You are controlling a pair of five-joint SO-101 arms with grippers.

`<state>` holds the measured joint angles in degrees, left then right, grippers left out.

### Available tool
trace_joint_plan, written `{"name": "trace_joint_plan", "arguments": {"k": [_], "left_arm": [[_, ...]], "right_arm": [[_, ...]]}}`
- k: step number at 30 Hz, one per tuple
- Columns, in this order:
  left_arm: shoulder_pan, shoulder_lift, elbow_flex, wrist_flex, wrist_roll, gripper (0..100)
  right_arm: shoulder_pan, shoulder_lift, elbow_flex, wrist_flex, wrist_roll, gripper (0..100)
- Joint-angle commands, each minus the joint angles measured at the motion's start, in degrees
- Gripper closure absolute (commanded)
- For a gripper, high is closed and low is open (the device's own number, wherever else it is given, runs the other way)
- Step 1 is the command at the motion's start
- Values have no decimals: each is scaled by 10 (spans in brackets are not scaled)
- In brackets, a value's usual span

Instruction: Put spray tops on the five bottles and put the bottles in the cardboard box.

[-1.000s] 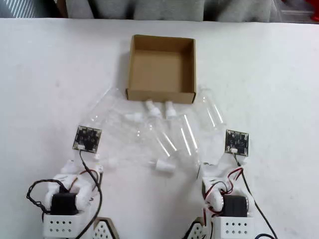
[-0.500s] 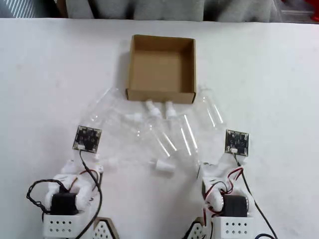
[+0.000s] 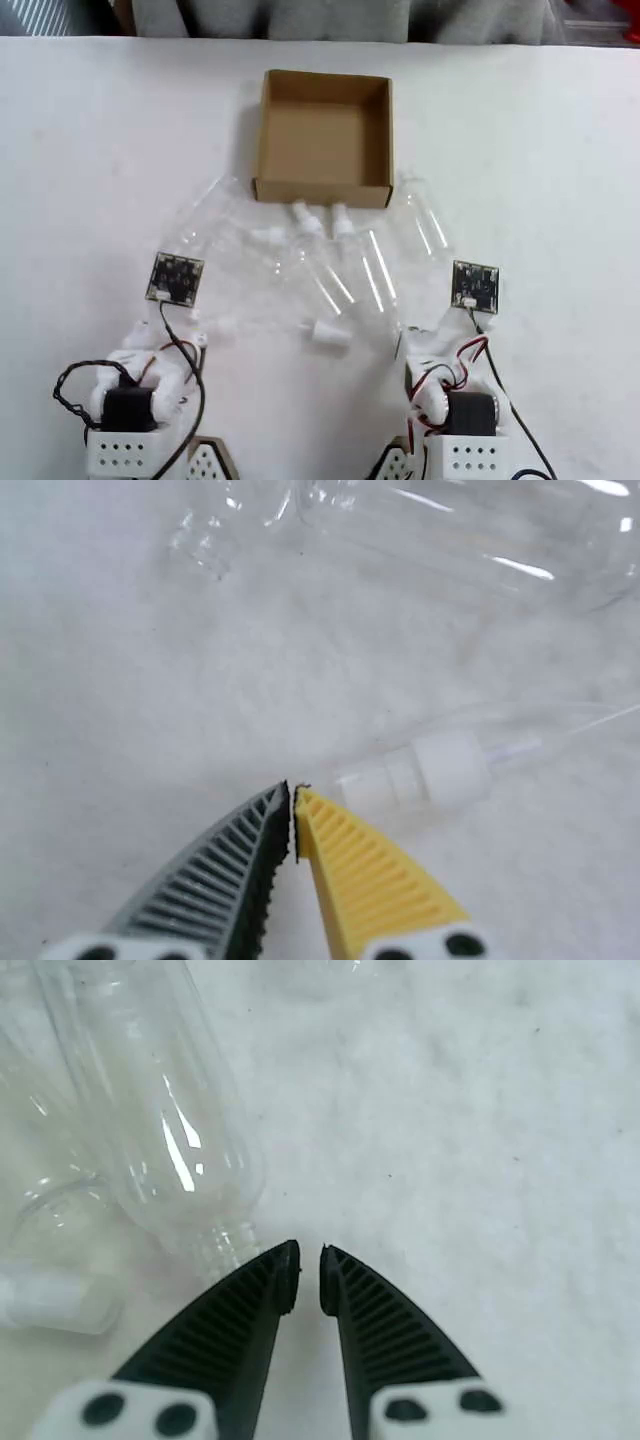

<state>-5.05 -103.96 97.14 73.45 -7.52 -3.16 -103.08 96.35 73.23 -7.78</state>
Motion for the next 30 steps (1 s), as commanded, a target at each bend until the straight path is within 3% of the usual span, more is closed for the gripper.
{"name": "trace_joint_plan", "arguments": {"k": [1,20,30], "left_arm": [[-2,-6,-1,4,-2,976],[-5,-7,-1,3,-4,976],[-6,-7,-52,-125,-4,976]], "right_arm": [[4,0,5,-5,-1,974],[1,0,5,-5,-1,974],[7,-1,5,-9,-1,971]]}}
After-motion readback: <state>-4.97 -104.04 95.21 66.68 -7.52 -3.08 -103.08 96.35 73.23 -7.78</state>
